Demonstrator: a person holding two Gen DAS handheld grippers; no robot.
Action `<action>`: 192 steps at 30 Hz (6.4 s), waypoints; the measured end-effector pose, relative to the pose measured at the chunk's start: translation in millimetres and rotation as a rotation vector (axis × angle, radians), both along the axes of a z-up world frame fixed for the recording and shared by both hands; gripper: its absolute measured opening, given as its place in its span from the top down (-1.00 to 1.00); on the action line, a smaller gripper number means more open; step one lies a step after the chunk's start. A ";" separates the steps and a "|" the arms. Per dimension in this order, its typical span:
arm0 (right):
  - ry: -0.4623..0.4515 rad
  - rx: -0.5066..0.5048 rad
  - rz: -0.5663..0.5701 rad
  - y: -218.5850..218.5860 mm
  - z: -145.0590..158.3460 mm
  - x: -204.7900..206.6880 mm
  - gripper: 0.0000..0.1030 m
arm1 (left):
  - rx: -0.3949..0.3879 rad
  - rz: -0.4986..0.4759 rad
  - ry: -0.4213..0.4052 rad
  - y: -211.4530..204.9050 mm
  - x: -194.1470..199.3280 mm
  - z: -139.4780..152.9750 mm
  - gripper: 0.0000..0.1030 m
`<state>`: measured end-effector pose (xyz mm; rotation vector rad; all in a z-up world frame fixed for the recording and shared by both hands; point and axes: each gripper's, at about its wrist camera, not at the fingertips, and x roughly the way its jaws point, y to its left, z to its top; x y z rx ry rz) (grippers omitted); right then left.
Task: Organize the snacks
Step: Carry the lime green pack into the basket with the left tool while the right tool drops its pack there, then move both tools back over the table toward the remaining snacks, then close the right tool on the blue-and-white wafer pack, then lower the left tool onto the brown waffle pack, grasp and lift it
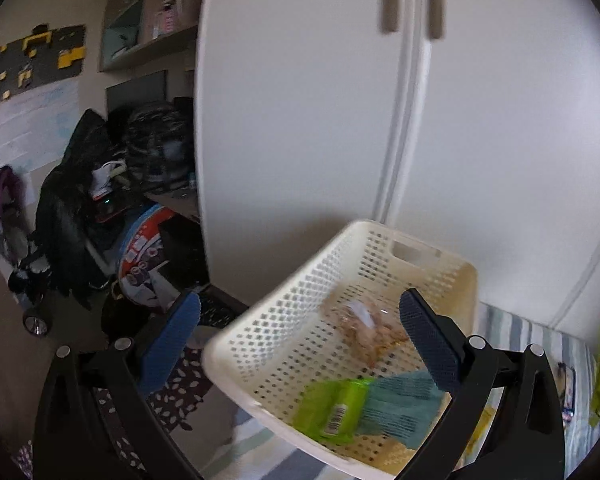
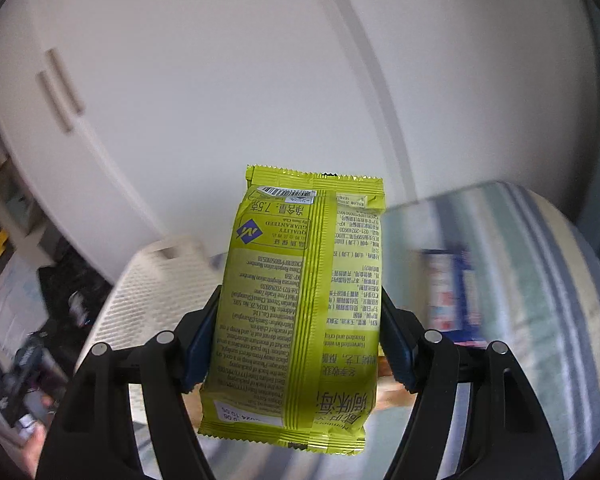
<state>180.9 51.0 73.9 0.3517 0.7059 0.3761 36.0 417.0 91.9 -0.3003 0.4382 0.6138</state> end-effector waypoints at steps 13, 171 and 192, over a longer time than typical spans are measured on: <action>-0.045 -0.033 0.282 167.0 51.1 -3.9 -0.36 | -0.093 0.053 -0.089 30.3 -21.2 1.4 -0.96; 0.330 -0.097 -0.203 -101.0 -113.2 49.6 0.14 | 0.003 -1.102 0.533 -276.0 134.6 -113.4 -0.04; 0.377 -0.254 -0.093 -68.8 -121.8 57.1 -0.46 | -0.007 -0.924 0.251 -195.1 76.6 -15.6 -0.04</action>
